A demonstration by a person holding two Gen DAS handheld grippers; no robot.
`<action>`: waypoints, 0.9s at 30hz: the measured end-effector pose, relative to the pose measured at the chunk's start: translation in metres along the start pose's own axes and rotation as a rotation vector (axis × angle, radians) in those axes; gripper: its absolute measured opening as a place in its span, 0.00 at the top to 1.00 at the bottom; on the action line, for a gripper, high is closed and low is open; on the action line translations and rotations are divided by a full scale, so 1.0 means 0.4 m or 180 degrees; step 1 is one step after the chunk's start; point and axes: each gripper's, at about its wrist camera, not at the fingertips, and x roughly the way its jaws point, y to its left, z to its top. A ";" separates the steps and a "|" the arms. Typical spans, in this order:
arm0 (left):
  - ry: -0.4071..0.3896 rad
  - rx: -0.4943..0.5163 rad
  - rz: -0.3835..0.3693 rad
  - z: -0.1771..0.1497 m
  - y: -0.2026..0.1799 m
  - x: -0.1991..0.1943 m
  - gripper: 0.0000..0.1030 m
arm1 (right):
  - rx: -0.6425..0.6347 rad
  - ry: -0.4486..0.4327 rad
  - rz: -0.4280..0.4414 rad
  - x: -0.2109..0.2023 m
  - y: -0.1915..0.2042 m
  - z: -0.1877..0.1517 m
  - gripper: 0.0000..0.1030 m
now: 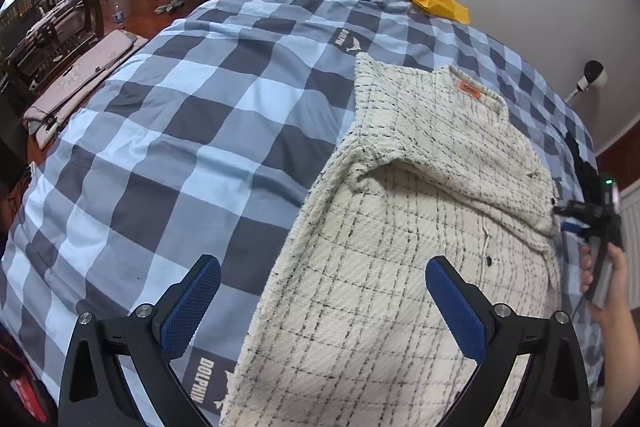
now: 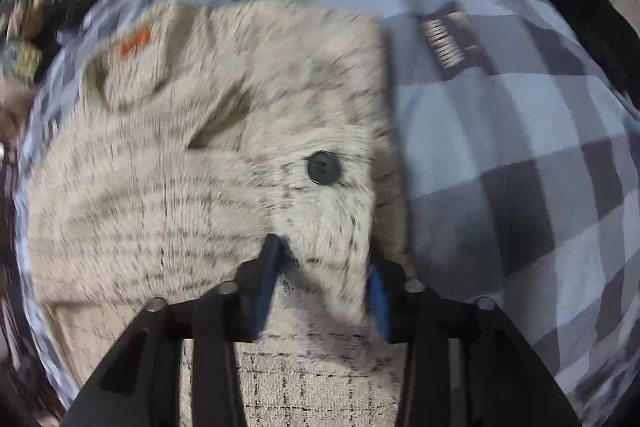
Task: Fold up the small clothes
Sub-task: 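Fold the side edge inward over the shirt body and open the right tool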
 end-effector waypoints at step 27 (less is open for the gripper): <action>0.0062 0.0055 -0.0001 0.005 -0.003 0.011 0.00 | -0.1655 0.0177 -0.0124 0.093 0.802 -0.265 0.38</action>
